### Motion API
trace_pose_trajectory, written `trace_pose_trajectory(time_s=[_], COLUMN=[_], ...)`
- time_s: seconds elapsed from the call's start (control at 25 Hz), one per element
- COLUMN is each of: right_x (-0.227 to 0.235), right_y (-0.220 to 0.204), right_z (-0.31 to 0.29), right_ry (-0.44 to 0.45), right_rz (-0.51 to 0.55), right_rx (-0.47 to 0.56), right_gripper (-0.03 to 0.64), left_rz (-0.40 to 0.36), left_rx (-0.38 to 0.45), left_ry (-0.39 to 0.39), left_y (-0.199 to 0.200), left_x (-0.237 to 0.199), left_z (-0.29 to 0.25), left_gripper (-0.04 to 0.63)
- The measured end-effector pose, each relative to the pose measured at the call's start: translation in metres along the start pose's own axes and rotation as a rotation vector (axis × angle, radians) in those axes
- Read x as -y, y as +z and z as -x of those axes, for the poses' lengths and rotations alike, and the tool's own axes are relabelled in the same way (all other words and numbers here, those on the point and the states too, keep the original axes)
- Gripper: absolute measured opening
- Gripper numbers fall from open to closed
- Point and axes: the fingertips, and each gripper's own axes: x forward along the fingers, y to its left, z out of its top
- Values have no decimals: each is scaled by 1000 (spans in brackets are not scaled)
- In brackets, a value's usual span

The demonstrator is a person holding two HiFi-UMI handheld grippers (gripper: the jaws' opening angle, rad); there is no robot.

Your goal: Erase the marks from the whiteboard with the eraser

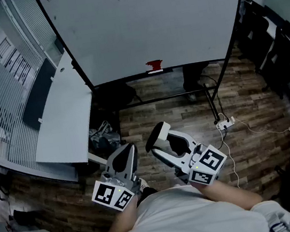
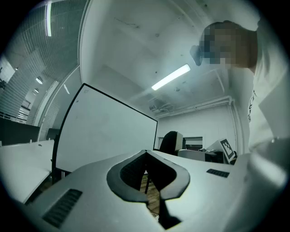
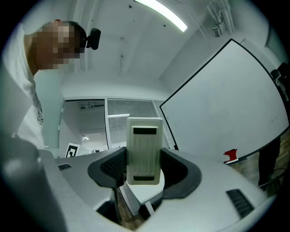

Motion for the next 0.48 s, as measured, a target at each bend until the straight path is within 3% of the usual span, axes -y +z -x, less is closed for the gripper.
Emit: trace_pose_trajectory(time_s=[0.48], right_x=[9], right_y=[-6], right_z=[1], right_ry=[9], right_rz=[-11], right_rx=[-7], right_gripper=[241], left_rz=[10], left_rx=[-13], left_ry=[-3], left_y=[-9], left_x=[-1], left_z=[-12], left_gripper=[6])
